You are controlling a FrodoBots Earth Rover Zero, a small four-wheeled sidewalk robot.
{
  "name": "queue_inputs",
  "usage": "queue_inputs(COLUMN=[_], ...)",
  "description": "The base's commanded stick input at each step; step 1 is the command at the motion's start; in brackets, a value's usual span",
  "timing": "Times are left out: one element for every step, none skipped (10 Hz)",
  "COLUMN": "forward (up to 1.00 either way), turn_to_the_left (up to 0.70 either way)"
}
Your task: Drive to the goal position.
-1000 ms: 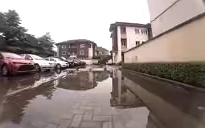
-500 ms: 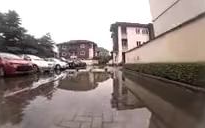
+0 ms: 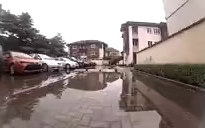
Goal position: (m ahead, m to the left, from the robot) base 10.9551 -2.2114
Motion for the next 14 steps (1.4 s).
queue_inputs(forward=[0.50,0.50,0.50,0.50,0.50,0.50,0.50,0.50,0.50,0.50,0.50,0.50,0.50,0.50], turn_to_the_left=[0.00,0.00,0.00,0.00,0.00,0.00,0.00,0.00,0.00,0.00,0.00,0.00,0.00,0.00])
